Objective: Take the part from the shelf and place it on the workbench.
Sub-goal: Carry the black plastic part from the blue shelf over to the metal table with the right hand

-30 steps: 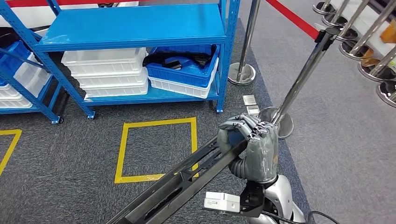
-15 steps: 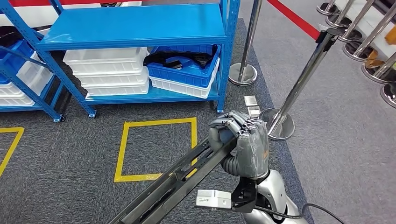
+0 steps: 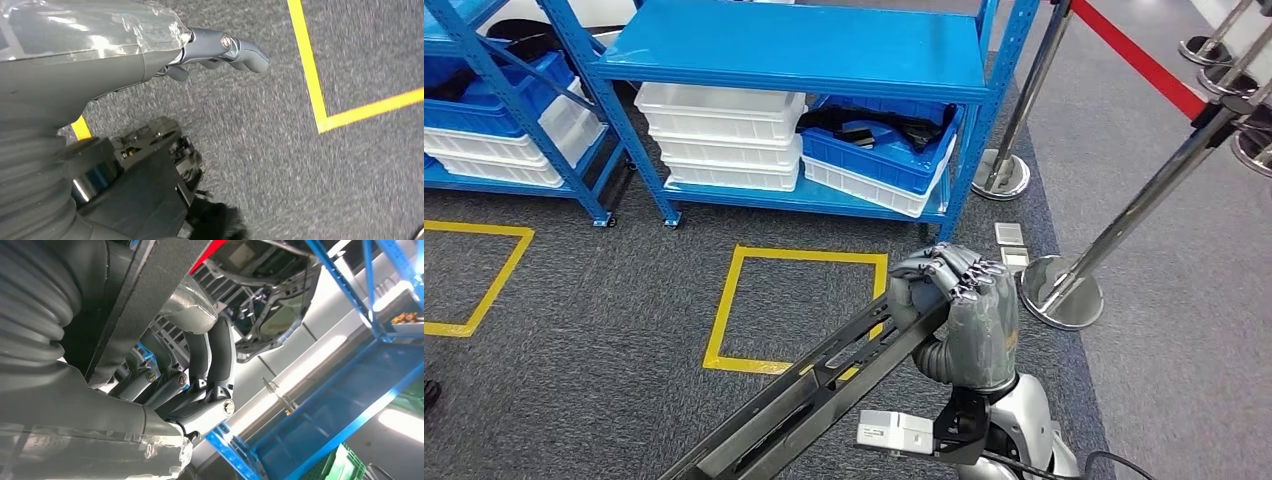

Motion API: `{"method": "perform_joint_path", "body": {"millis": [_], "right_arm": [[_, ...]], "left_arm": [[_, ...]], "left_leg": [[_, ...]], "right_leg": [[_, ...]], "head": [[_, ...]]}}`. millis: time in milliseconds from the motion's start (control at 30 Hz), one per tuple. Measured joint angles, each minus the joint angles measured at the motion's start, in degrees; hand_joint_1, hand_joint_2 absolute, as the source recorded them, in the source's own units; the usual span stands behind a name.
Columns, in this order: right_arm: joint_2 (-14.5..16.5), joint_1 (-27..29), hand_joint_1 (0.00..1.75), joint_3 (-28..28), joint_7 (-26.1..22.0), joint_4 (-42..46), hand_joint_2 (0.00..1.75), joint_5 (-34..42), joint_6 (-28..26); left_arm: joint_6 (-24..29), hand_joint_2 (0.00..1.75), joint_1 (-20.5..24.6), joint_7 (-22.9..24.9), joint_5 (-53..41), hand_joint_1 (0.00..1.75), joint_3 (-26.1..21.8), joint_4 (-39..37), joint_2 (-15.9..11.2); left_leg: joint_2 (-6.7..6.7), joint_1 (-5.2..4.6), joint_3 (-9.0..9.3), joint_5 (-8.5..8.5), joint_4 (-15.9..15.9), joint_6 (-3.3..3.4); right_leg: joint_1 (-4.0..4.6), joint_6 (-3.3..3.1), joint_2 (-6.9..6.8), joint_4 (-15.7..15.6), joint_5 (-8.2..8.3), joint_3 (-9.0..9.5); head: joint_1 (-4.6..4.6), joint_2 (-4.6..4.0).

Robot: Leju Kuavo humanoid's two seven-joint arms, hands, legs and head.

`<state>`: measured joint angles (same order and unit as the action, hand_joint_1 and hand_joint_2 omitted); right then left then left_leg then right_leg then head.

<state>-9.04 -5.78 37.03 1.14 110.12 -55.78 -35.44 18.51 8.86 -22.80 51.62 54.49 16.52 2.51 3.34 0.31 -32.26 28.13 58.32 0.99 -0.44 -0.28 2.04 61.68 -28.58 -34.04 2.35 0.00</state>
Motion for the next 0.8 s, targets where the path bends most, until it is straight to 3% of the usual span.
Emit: {"method": "perform_joint_path", "body": {"millis": [67, 133, 200, 267, 333, 367, 400, 467, 533, 567, 633, 700, 800], "right_arm": [[0.0, -0.08, 1.75, 0.0, 0.03, 0.01, 1.75, -0.02, 0.24], [0.01, -0.25, 1.75, 0.0, 0.08, 0.03, 1.75, -0.04, 0.55], [0.03, -0.43, 1.75, 0.0, 0.12, 0.07, 1.75, -0.05, 0.79], [0.04, -0.48, 1.75, 0.01, 0.15, 0.09, 1.75, -0.05, 0.93], [0.04, -0.48, 1.75, 0.02, 0.16, 0.09, 1.75, -0.04, 0.97], [0.04, -0.49, 1.75, 0.02, 0.16, 0.08, 1.75, -0.04, 1.02], [0.04, -0.52, 1.75, 0.02, 0.17, 0.08, 1.75, -0.04, 1.08], [0.04, -0.62, 1.75, 0.02, 0.17, 0.08, 1.75, -0.03, 1.31], [0.04, -0.78, 1.75, 0.04, 0.17, 0.09, 1.75, -0.03, 1.48], [0.04, -0.88, 1.75, 0.06, 0.17, 0.1, 1.75, -0.03, 1.51], [0.04, -1.08, 1.75, 0.13, 0.19, 0.1, 1.75, -0.03, 1.56], [0.04, -1.26, 1.75, 0.16, 0.22, 0.1, 1.75, 0.01, 1.74], [0.04, -1.42, 1.75, 0.2, 0.33, 0.09, 1.75, 0.05, 2.17]], "left_arm": [[0.0, 1.75, 0.04, -0.01, 0.03, 0.0, 0.01, 0.0, 0.07], [0.01, 1.75, -0.04, -0.02, 0.05, 0.0, 0.04, 0.0, 0.07], [0.07, 1.75, -0.01, -0.03, 0.1, 0.0, 0.07, 0.0, 0.07], [0.11, 1.75, 0.13, -0.04, 0.15, 0.0, 0.07, 0.0, 0.07], [0.11, 1.75, 0.06, -0.04, 0.16, 0.0, 0.07, 0.0, 0.07], [0.11, 1.75, -0.04, -0.04, 0.16, 0.0, 0.07, 0.0, 0.07], [0.11, 1.75, -0.1, -0.04, 0.16, 0.0, 0.07, 0.0, 0.06], [0.11, 1.75, -0.08, -0.04, 0.16, 0.0, 0.07, 0.0, 0.04], [0.11, 1.75, 0.01, -0.07, 0.17, 0.0, 0.07, 0.0, 0.04], [0.11, 1.75, 0.02, -0.09, 0.17, 0.0, 0.07, 0.0, 0.03], [0.11, 1.75, -0.04, -0.13, 0.19, 0.0, 0.07, 0.0, 0.01], [0.11, 1.75, -0.04, -0.13, 0.19, 0.0, 0.07, 0.0, -0.01], [0.11, 1.75, 0.17, -0.14, 0.17, 0.0, 0.07, 0.0, -0.02]], "left_leg": [[0.72, 0.17, -0.31, -0.03, 0.03, -0.39], [1.24, 0.36, -0.37, -0.06, -0.07, -0.98], [0.13, 0.23, -0.99, 1.03, 1.57, -1.66], [-1.68, 0.35, -3.76, 3.82, 7.14, -2.44], [-2.34, 0.78, -7.15, 5.8, 13.25, -3.08], [-2.52, 0.96, -7.85, 5.43, 14.2, -3.31], [-2.75, 1.11, -7.54, 4.09, 13.12, -3.47], [-3.86, 1.28, -4.74, 0.42, 6.87, -3.6], [-5.03, 0.95, -2.61, -1.23, 1.99, -3.1], [-5.26, 0.75, -2.37, -1.14, 1.18, -2.61], [-4.48, 0.54, -2.53, -1.09, 0.98, -1.49], [-3.76, 0.6, -2.4, -1.2, 0.62, -0.73], [-2.81, 0.69, -2.22, -1.28, 0.33, -0.02]], "right_leg": [[0.26, -0.49, 0.94, -2.78, 0.38, 1.08], [0.22, -0.55, 0.19, -3.56, 0.57, 1.41], [-0.19, -0.73, -0.84, -4.54, 0.89, 2.04], [-0.37, -0.98, -2.06, -4.93, 0.85, 2.51], [-0.38, -1.14, -3.26, -4.77, 0.48, 2.69], [-0.44, -1.08, -3.79, -4.63, 0.25, 2.79], [-0.54, -0.94, -4.27, -4.42, -0.04, 2.91], [-0.76, -0.45, -5.15, -3.9, -0.77, 3.26], [-0.63, 0.28, -5.83, -3.37, -1.5, 3.52], [-0.51, 0.64, -6.16, -3.28, -1.72, 3.61], [-0.53, 1.27, -6.77, -3.34, -1.99, 3.8], [-0.8, 1.78, -5.89, -2.02, -3.24, 3.48], [-0.9, 1.93, -3.18, 7.22, -7.9, -0.98]], "head": [[0.04, 0.0], [0.32, -0.01], [0.12, -0.01], [-0.76, 0.0], [-1.39, 0.0], [-1.55, 0.0], [-1.71, 0.0], [-2.01, 0.0], [-2.36, 0.0], [-2.36, 0.0], [-2.12, 0.0], [-1.82, 0.0], [-0.83, 0.0]]}}
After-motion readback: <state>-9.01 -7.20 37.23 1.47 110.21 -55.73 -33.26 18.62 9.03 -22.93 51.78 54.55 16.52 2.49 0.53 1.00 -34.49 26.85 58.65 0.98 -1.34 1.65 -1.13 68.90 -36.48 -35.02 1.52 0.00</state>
